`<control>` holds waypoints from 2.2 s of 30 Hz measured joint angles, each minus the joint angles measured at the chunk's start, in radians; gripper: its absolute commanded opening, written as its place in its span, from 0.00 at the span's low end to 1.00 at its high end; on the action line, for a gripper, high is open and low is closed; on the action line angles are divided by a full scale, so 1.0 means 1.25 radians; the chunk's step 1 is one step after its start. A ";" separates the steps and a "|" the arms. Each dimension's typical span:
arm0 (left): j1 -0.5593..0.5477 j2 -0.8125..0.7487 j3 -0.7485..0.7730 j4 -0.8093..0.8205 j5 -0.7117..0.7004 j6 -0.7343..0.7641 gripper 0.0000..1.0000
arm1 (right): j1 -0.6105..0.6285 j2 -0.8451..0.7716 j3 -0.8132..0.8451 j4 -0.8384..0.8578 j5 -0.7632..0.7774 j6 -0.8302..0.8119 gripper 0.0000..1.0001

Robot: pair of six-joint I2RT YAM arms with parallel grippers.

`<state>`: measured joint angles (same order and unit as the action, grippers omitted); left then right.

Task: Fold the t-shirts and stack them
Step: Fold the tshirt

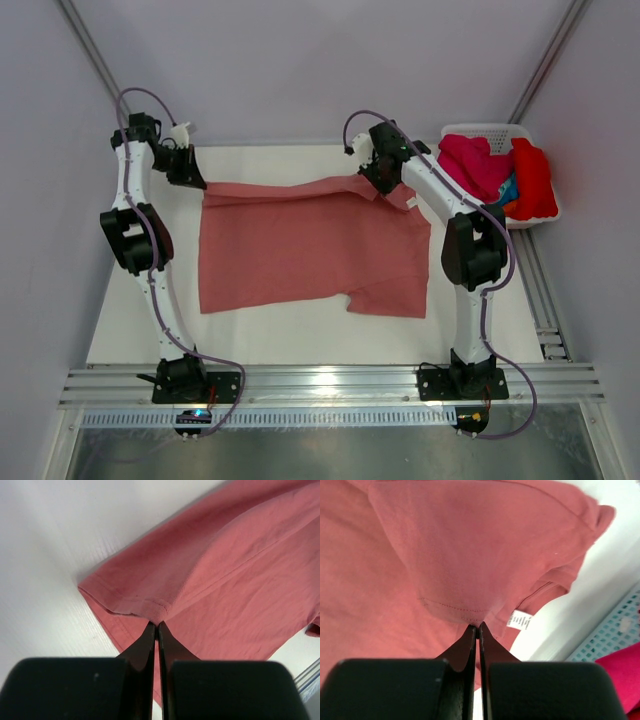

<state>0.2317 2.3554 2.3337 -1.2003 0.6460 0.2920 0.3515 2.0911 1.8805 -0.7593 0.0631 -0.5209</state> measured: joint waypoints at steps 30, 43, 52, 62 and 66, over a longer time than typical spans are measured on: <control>0.000 0.001 0.000 -0.034 0.023 0.023 0.00 | 0.000 0.118 0.035 -0.219 -0.063 0.000 0.75; 0.000 0.001 -0.020 -0.038 0.035 0.002 0.00 | -0.006 0.165 0.135 0.033 0.260 0.022 0.82; 0.001 0.001 -0.033 -0.038 0.035 0.000 0.00 | -0.028 0.219 0.168 0.060 0.294 0.064 0.82; 0.002 0.001 -0.063 -0.037 0.030 -0.001 0.00 | -0.113 0.238 0.173 0.023 0.214 0.126 0.82; 0.002 0.001 -0.079 -0.038 0.020 -0.001 0.00 | -0.141 0.255 0.205 0.010 0.148 0.139 0.77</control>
<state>0.2344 2.3569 2.2353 -1.2472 0.6712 0.2909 0.1753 2.4100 2.1372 -0.7467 0.2485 -0.3477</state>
